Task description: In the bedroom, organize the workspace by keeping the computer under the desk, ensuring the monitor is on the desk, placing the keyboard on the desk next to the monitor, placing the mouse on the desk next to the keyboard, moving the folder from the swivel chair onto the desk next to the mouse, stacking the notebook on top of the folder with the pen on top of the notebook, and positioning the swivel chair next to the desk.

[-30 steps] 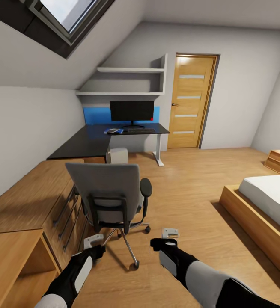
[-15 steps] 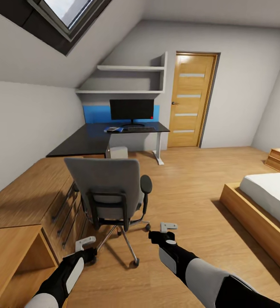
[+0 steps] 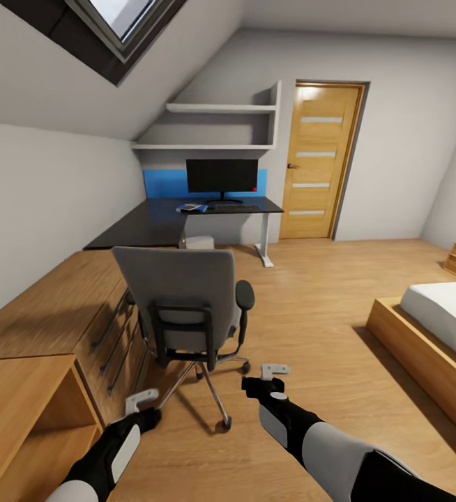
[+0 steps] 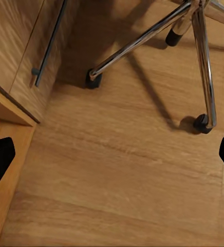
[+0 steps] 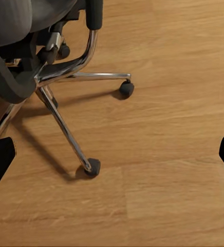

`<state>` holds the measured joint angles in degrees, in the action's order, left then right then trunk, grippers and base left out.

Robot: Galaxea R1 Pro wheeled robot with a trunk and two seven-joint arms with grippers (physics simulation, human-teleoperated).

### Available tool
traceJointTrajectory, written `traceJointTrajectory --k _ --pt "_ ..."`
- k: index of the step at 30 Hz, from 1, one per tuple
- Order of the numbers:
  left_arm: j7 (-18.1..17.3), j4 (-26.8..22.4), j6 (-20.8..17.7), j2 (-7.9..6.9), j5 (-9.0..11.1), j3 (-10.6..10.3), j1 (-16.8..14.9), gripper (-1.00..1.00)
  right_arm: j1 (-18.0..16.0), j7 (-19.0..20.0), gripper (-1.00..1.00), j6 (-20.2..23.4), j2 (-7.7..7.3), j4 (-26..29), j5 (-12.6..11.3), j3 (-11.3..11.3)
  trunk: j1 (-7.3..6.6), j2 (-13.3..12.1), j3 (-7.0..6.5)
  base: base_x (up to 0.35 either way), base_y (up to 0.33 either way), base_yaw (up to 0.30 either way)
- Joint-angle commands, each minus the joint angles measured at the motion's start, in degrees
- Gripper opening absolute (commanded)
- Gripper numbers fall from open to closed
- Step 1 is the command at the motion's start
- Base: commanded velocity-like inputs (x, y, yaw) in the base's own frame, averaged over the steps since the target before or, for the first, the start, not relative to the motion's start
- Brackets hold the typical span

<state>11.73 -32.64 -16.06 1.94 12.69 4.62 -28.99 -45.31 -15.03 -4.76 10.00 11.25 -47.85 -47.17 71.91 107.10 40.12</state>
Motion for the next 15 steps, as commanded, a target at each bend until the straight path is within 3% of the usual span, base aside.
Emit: traceJointTrajectory --k 1,10,15 --pt "0.3 0.0 0.1 0.18 0.6 0.1 0.0 1.00 0.0 -0.2 1.00 -0.2 0.00 0.0 -0.6 -0.5 0.22 0.4 0.25 0.000 0.000 0.194" --pt "0.5 0.2 0.6 0.43 0.6 0.1 0.0 1.00 0.0 0.1 1.00 -0.3 0.00 0.0 -0.5 -0.5 2.20 4.1 1.90 0.000 0.000 0.054" --pt "0.5 0.2 0.7 0.43 0.6 0.1 0.0 1.00 0.7 2.3 1.00 -0.4 0.00 0.0 -0.2 -0.7 3.29 6.1 2.80 0.000 0.000 0.002"
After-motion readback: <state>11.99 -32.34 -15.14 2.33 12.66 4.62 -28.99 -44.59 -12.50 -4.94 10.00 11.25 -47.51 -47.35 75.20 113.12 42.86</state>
